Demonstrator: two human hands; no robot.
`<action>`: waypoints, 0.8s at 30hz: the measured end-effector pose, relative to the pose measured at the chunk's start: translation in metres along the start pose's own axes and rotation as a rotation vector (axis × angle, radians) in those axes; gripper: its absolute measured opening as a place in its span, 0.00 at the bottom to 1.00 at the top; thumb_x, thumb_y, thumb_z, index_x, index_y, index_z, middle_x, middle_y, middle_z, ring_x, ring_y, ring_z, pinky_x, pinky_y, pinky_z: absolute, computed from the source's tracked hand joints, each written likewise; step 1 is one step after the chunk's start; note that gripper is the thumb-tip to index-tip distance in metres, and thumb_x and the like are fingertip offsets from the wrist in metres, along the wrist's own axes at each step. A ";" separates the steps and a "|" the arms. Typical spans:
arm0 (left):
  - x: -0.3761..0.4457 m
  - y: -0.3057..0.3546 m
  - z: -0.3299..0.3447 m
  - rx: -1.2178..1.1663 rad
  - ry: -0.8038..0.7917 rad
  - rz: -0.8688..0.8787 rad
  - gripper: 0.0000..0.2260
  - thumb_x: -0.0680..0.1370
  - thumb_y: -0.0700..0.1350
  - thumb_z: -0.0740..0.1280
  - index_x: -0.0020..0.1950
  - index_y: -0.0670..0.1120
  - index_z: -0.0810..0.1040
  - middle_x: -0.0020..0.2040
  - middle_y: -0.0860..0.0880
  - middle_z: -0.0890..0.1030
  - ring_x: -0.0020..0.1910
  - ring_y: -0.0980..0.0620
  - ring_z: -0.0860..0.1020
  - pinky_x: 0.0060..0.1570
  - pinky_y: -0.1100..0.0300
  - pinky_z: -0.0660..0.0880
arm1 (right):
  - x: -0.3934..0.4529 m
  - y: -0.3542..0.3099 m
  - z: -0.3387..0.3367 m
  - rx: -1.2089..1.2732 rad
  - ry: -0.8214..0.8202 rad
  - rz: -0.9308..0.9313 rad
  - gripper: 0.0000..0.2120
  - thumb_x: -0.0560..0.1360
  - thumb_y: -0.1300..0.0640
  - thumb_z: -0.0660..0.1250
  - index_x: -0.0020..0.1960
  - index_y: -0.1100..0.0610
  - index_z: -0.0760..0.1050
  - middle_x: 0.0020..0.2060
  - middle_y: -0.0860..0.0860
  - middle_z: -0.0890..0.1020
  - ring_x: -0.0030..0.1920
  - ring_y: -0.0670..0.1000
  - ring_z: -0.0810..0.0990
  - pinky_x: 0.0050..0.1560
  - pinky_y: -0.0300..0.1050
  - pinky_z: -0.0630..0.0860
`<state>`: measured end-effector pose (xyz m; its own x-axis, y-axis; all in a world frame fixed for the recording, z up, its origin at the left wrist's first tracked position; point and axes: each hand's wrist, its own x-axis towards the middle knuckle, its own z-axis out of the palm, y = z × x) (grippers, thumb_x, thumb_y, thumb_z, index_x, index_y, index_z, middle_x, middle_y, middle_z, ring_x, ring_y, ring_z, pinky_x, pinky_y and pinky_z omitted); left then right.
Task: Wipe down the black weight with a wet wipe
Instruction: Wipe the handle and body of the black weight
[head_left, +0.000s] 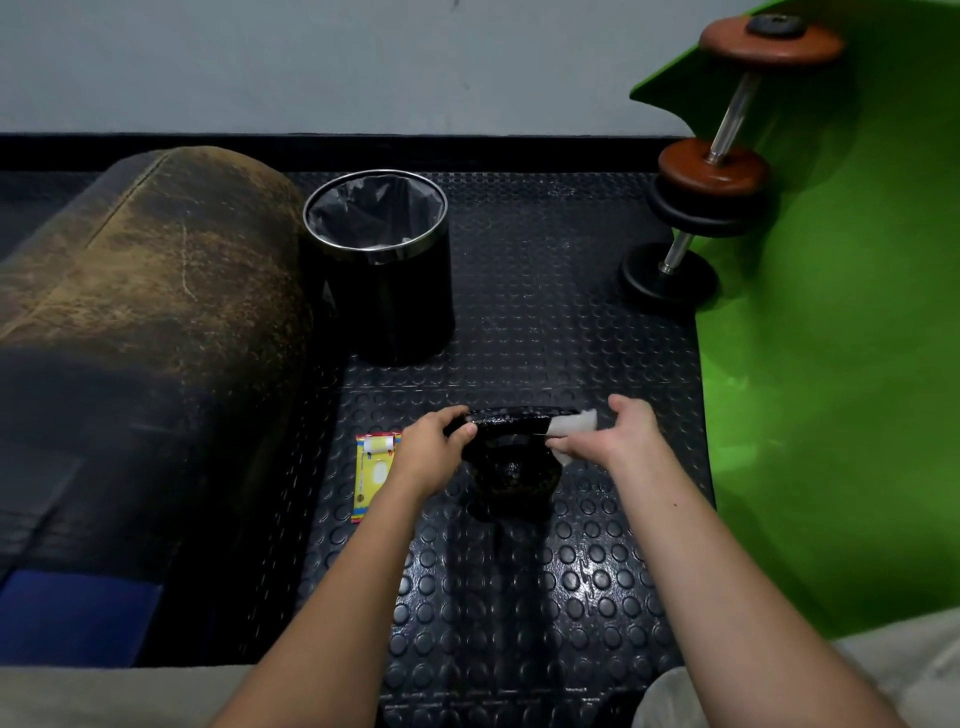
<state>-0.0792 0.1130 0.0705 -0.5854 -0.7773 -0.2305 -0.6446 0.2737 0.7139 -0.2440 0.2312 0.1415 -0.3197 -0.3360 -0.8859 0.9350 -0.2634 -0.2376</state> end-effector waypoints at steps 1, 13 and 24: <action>0.000 0.000 0.000 0.000 -0.001 0.002 0.19 0.79 0.53 0.62 0.70 0.51 0.71 0.65 0.47 0.76 0.60 0.46 0.75 0.58 0.53 0.75 | 0.005 0.000 -0.004 0.037 -0.016 0.019 0.34 0.81 0.54 0.61 0.79 0.62 0.47 0.77 0.66 0.51 0.77 0.70 0.51 0.75 0.69 0.50; 0.001 0.000 0.000 -0.007 0.005 -0.004 0.19 0.79 0.52 0.63 0.70 0.51 0.72 0.64 0.47 0.77 0.59 0.47 0.76 0.55 0.56 0.73 | -0.007 -0.002 0.012 -0.137 0.074 -0.059 0.33 0.78 0.55 0.66 0.78 0.56 0.54 0.75 0.64 0.57 0.75 0.69 0.55 0.72 0.72 0.54; -0.003 0.001 -0.001 -0.002 -0.009 -0.009 0.19 0.79 0.53 0.62 0.70 0.52 0.71 0.65 0.46 0.76 0.59 0.45 0.77 0.58 0.52 0.75 | 0.000 0.010 0.006 -0.108 -0.065 -0.063 0.28 0.76 0.48 0.64 0.70 0.63 0.66 0.66 0.62 0.72 0.66 0.66 0.72 0.69 0.64 0.67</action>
<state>-0.0775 0.1151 0.0724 -0.5841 -0.7746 -0.2425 -0.6489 0.2661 0.7128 -0.2356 0.2234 0.1414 -0.3845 -0.3804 -0.8411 0.9226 -0.1881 -0.3367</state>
